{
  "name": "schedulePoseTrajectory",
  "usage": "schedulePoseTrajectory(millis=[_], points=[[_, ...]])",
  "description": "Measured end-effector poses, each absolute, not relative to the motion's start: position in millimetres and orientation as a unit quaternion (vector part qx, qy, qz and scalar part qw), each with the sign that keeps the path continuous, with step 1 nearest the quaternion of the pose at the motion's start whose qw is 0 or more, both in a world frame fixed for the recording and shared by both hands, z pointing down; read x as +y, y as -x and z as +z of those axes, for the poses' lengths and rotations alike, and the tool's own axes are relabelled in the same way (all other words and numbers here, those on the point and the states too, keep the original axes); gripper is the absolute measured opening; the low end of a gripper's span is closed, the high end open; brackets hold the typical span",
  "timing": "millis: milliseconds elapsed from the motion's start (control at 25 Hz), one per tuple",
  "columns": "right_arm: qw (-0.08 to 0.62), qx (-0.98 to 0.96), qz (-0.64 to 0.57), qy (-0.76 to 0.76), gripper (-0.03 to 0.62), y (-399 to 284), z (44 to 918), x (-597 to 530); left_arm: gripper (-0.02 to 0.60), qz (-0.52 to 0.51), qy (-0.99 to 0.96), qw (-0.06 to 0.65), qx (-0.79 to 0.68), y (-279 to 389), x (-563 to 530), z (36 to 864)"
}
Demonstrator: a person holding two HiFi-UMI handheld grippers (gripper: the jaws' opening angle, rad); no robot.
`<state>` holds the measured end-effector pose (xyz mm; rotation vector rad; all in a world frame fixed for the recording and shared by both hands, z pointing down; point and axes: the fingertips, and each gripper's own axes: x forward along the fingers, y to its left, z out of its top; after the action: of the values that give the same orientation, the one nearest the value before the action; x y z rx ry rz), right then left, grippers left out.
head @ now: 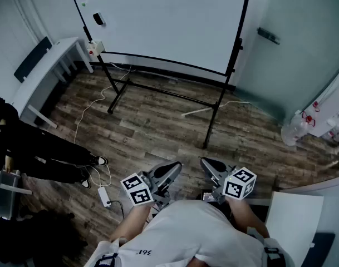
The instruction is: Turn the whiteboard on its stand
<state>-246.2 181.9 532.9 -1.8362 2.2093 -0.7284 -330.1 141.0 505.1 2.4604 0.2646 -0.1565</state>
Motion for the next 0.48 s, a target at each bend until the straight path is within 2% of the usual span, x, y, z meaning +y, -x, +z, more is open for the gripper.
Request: schedulePoseTrajectory(millis=[480], points=[[0.073,0.742,-0.239,0.622,0.025,243.3,533.7,187.1,0.006,-0.057,-0.937,0.327,0.109,322.7,147.5,505.0]])
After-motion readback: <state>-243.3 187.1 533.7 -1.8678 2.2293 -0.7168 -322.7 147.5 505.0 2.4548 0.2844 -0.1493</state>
